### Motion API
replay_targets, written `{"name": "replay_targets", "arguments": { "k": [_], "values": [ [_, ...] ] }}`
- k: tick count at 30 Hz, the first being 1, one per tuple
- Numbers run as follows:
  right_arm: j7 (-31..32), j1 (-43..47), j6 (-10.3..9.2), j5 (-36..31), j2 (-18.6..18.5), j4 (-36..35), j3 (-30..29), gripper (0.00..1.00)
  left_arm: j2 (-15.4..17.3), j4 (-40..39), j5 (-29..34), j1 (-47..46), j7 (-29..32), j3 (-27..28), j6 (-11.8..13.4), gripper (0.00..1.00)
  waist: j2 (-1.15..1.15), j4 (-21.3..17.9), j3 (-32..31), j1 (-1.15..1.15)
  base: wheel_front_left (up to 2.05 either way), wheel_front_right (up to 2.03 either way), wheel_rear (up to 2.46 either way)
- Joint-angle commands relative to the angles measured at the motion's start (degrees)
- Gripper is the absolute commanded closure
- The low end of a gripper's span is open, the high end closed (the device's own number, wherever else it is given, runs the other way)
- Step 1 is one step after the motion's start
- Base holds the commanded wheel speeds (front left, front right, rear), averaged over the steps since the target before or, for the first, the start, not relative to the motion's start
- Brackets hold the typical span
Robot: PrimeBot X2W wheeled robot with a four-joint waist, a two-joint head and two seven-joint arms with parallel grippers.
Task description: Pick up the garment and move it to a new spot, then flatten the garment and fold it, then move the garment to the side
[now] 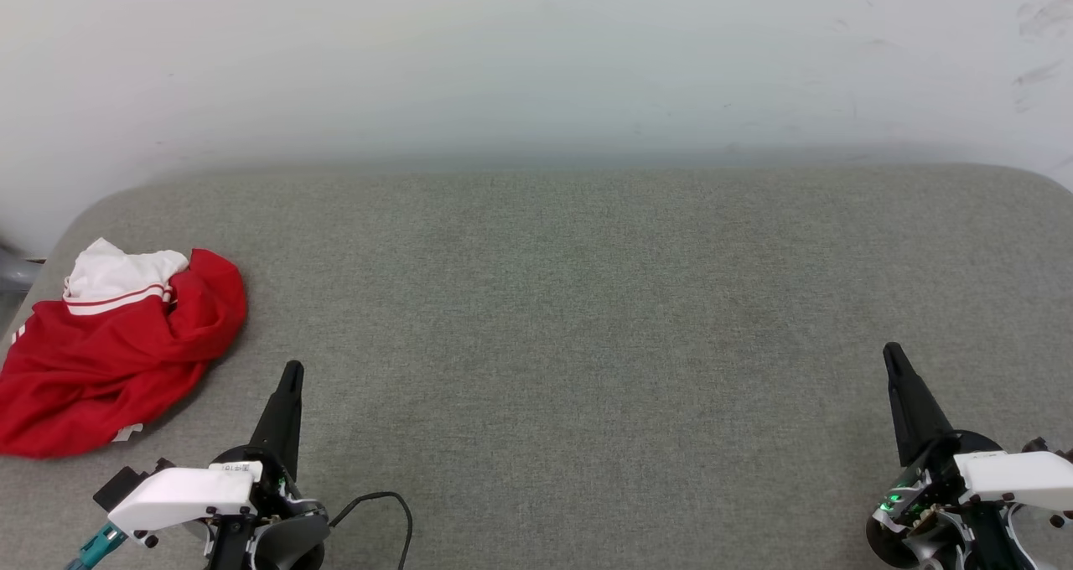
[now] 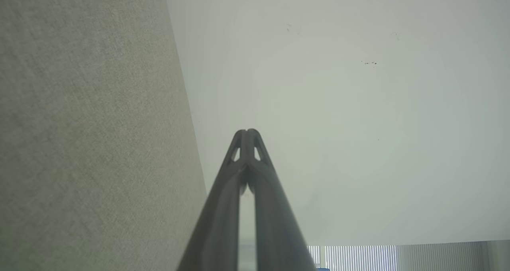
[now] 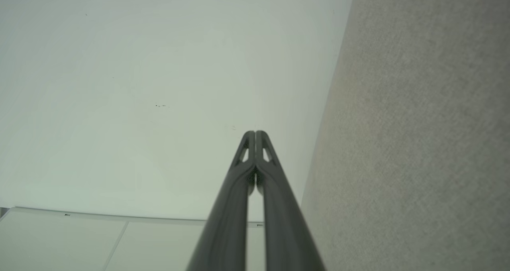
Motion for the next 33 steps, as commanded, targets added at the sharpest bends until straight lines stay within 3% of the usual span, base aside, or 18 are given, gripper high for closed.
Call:
{"name": "replay_targets", "arguments": {
  "k": [1,33],
  "values": [
    [0.0,-0.7,-0.02,-0.2,0.2,0.0,0.0,1.0,-0.1,-0.1,0.0,-0.4,0.1,0.1,-0.3,1.0,0.0,0.0,0.0,0.0,0.0,0.0,0.0],
    [0.0,-0.7,-0.02,-0.2,0.2,0.0,0.0,1.0,-0.1,-0.1,0.0,-0.4,0.1,0.1,-0.3,1.0,0.0,0.0,0.0,0.0,0.0,0.0,0.0]
  ]
}}
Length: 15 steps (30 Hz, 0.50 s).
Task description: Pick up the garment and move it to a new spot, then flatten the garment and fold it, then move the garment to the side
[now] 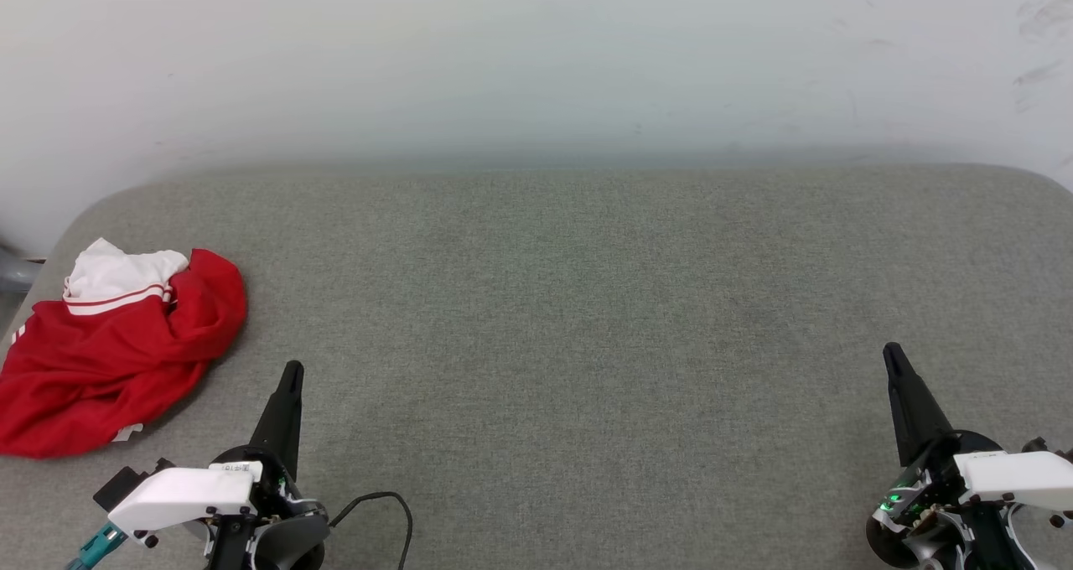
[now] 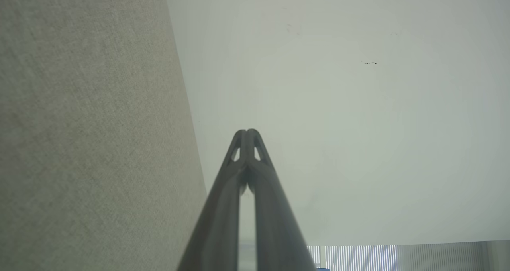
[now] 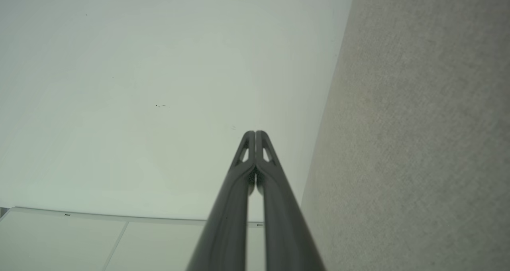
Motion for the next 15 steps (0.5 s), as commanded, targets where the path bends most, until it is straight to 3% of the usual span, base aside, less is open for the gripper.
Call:
{"name": "replay_targets", "arguments": {
  "k": [1,10,11,12,13,14,15],
  "values": [
    [0.0,-0.7,-0.02,-0.2,0.2,0.0,0.0,1.0,-0.1,-0.1,0.0,-0.4,0.1,0.1,-0.3,1.0,0.0,0.0,0.0,0.0,0.0,0.0,0.0],
    [0.0,-0.7,-0.02,-0.2,0.2,0.0,0.0,1.0,-0.1,-0.1,0.0,-0.4,0.1,0.1,-0.3,1.0,0.0,0.0,0.0,0.0,0.0,0.0,0.0],
    [0.0,0.0,0.0,0.0,0.0,0.0,0.0,0.0,0.0,0.0,0.0,0.0,0.0,0.0,0.0,0.0,0.0,0.0,0.0,0.0,0.0,0.0,0.0],
    [-0.1,0.1,0.01,0.0,0.0,0.2,0.0,0.0,0.0,0.2,0.0,0.1,-0.1,-0.1,0.0,0.0,0.0,0.0,0.0,0.0,0.0,0.0,0.0],
    [-0.1,0.5,0.0,0.0,0.0,0.7,0.1,1.0,-0.1,0.7,0.0,0.4,-0.1,-0.1,0.0,1.0,0.0,0.0,0.0,0.0,0.0,0.0,0.0],
    [-0.1,1.0,0.0,0.0,0.0,1.2,0.1,1.0,-0.1,1.2,0.0,0.9,-0.1,-0.2,0.1,1.0,0.0,0.0,0.0,0.0,0.0,0.0,0.0],
    [-0.1,1.6,0.0,0.0,0.1,1.7,0.1,0.0,-0.2,1.7,0.0,1.4,-0.1,-0.3,0.1,0.0,0.0,0.0,0.0,0.0,0.0,0.0,0.0]
  ]
}}
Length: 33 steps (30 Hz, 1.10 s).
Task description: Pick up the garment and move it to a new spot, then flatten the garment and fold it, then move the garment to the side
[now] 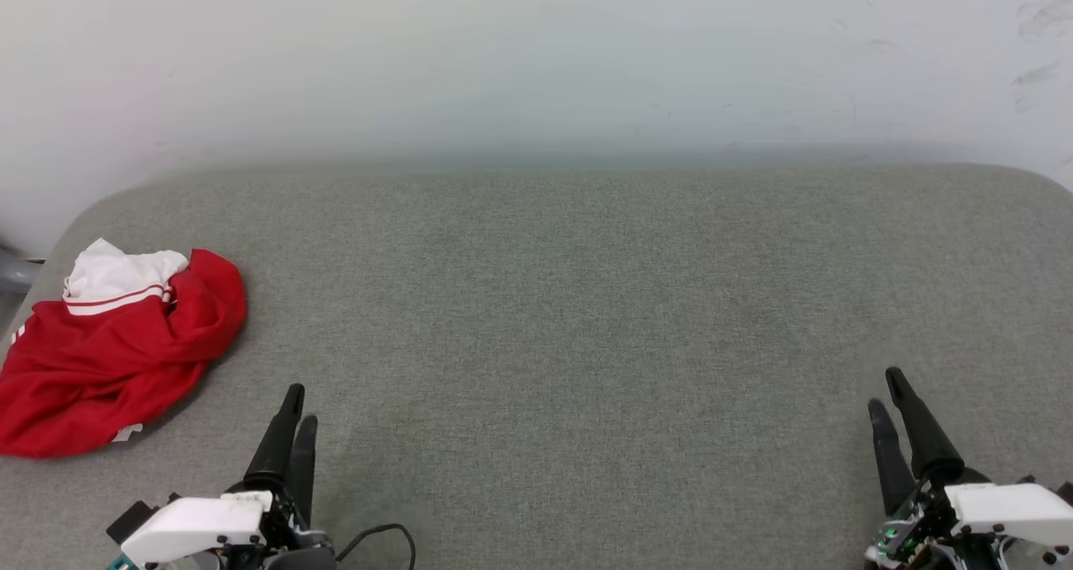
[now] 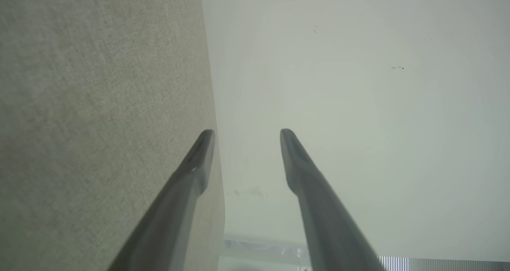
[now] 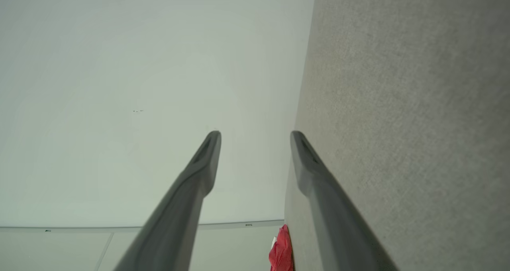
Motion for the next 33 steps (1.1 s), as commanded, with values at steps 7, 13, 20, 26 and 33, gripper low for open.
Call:
{"name": "replay_targets", "arguments": {
  "k": [7,13,20,26,33],
  "values": [
    [-2.1,0.2,0.0,-1.9,0.0,-1.4,0.5,0.0,0.0,-1.9,1.9,0.1,-2.1,-0.7,0.0,0.0,0.0,0.0,0.1,0.0,0.0,0.0,0.0],
    [-3.7,0.5,0.0,-7.7,0.0,-3.1,0.3,0.0,0.1,-3.2,7.6,0.2,-3.7,-0.2,0.1,0.0,0.0,0.0,0.1,0.0,0.0,0.0,0.0],
    [-5.6,0.8,0.0,-16.0,0.0,-6.1,0.3,0.0,0.1,-5.7,14.9,0.2,-5.5,-0.1,1.9,0.0,0.0,0.0,0.2,0.0,0.0,0.0,0.0],
    [-7.0,1.0,0.0,-23.7,0.0,-8.8,0.3,0.0,0.1,-8.1,21.2,0.5,-6.9,-0.5,3.7,0.0,0.0,0.0,0.2,0.0,0.0,0.0,0.0],
    [-8.5,1.5,0.0,-32.4,0.0,-11.6,0.9,0.0,0.1,-10.4,29.1,0.8,-8.5,-1.4,5.6,0.0,0.0,0.1,0.3,0.0,0.0,0.0,0.0]
  ]
}}
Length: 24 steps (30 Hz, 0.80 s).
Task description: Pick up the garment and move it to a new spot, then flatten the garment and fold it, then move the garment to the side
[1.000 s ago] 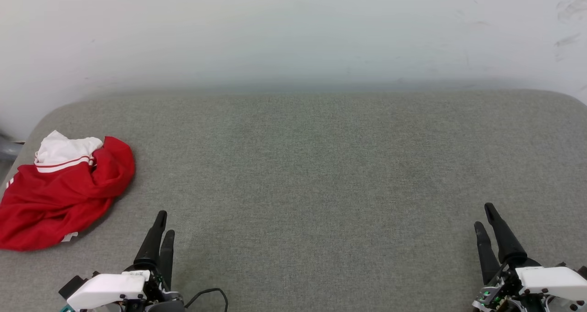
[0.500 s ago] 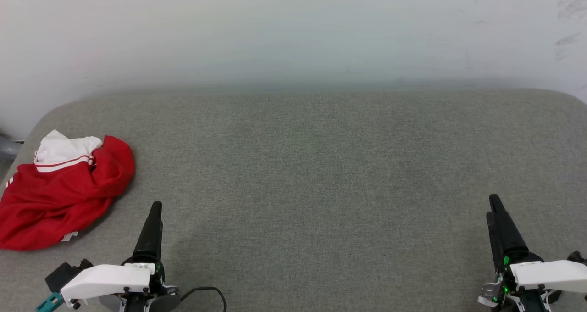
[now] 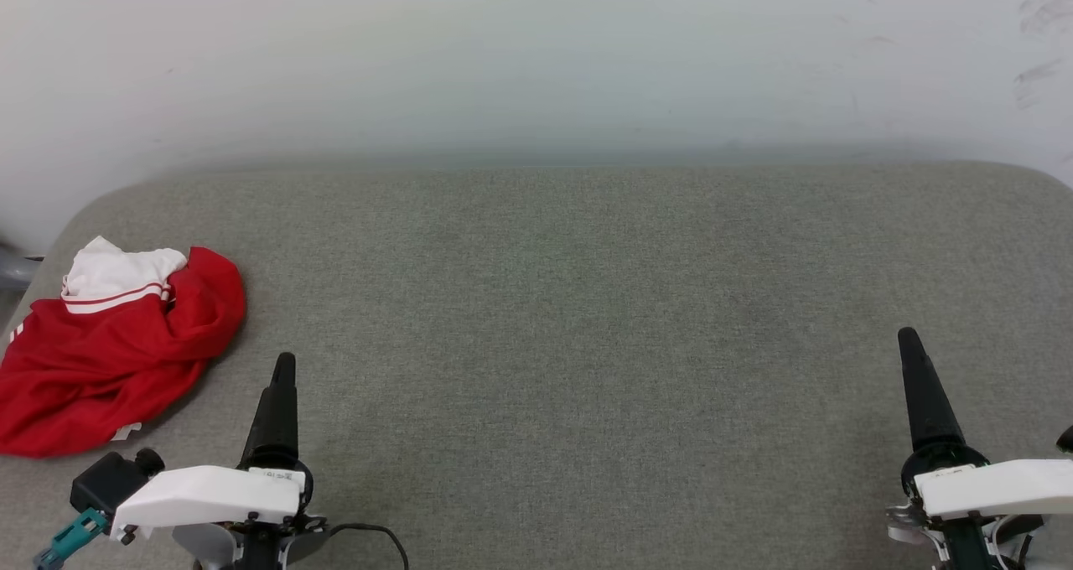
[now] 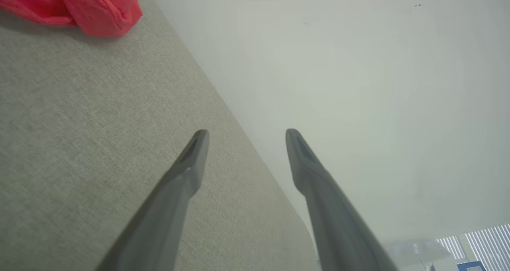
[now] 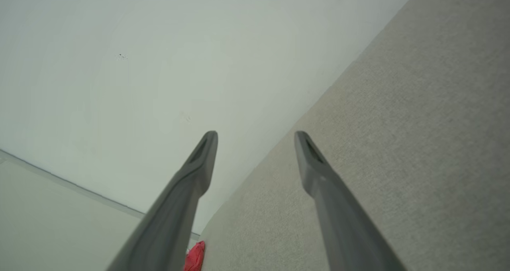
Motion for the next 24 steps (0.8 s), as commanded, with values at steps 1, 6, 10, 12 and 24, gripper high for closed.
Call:
{"name": "replay_targets", "arguments": {
  "k": [1,6,10,12,24],
  "values": [
    [-0.6,-0.3,0.01,-2.5,-0.1,-1.7,0.2,0.0,0.1,-1.5,2.2,-0.5,-0.5,-0.3,0.5,0.0,0.0,0.0,0.0,0.0,0.0,0.0,0.0],
    [-1.7,0.1,0.01,-8.8,-0.1,-3.2,1.3,0.0,0.1,-3.0,7.6,-0.3,-1.6,-1.0,1.8,0.0,0.0,0.1,0.1,0.0,0.0,0.0,0.0],
    [-2.5,0.3,0.01,-13.5,-0.1,-4.0,1.9,0.0,0.2,-3.8,11.4,-0.1,-2.4,-1.6,2.7,0.0,0.0,0.1,0.1,0.0,0.0,0.0,0.0],
    [-2.8,0.5,0.01,-15.7,-0.1,-4.3,2.2,0.0,0.2,-4.2,13.1,0.0,-2.7,-1.8,3.1,0.0,0.0,0.0,0.2,0.0,0.0,0.0,0.0],
    [-5.0,1.6,0.01,-27.7,-0.1,-4.1,3.5,0.0,0.2,-5.0,25.6,0.8,-4.9,-3.7,4.1,0.0,0.0,0.0,0.2,0.0,0.0,0.0,0.0]
  ]
}}
